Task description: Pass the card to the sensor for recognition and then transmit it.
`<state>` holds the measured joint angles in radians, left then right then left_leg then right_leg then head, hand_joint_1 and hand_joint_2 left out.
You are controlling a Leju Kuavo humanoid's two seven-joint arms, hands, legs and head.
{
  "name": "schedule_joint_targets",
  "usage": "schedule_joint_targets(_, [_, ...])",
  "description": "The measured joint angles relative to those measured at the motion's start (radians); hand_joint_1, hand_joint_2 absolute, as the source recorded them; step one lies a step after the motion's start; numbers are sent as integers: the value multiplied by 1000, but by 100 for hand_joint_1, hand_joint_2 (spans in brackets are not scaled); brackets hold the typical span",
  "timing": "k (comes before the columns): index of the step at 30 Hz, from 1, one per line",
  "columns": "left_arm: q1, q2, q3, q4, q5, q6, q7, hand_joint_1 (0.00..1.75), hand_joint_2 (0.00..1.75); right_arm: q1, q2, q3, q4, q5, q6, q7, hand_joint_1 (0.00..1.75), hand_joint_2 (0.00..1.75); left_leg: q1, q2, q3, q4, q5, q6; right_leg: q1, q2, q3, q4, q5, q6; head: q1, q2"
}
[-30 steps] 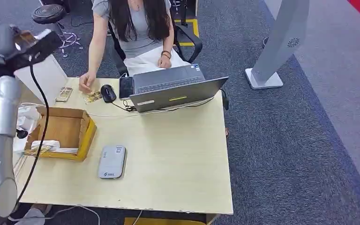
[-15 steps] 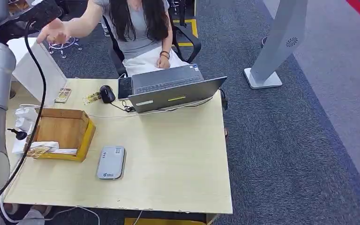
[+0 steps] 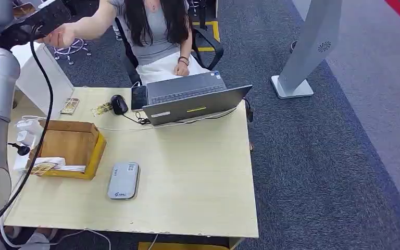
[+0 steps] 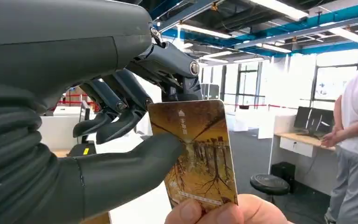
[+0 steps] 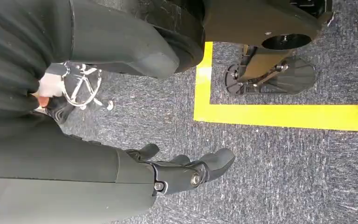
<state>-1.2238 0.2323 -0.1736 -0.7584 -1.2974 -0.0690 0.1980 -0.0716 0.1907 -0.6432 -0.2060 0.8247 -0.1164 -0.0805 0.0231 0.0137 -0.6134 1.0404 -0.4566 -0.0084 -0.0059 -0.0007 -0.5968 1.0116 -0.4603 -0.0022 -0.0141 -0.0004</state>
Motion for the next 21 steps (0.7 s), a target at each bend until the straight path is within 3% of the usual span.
schedule_joint_targets(10, [-1,12,0,36,-17,65,-8,175,175,-1,1,0,0,19,1,18,0,175,0,0,0,0,0,0,0,0,0,0,0,0,0,0])
schedule_joint_targets(11, [-1,16,0,39,-17,73,-13,0,175,-1,1,0,0,23,1,18,0,175,0,0,-1,0,0,0,0,0,0,0,0,0,0,0])
schedule_joint_targets(13, [1,23,0,46,-12,95,-30,0,175,-1,0,0,0,27,1,18,0,175,0,0,-1,0,0,0,0,0,0,0,0,0,0,0])
schedule_joint_targets(16, [58,56,0,32,43,254,-120,0,175,-2,1,0,0,29,-3,21,0,175,-1,1,1,-2,-1,-1,-1,1,2,0,0,0,2,0])
schedule_joint_targets(18, [171,89,13,-27,108,363,-199,0,175,-2,1,0,0,32,-8,27,0,175,-2,5,7,-4,-2,-2,-3,5,3,0,-1,0,0,0])
schedule_joint_targets(21, [363,123,61,-158,213,432,-286,0,175,-2,0,-2,0,34,-19,30,0,175,-2,6,6,-4,-2,-2,-2,6,4,0,-2,-1,-2,0])
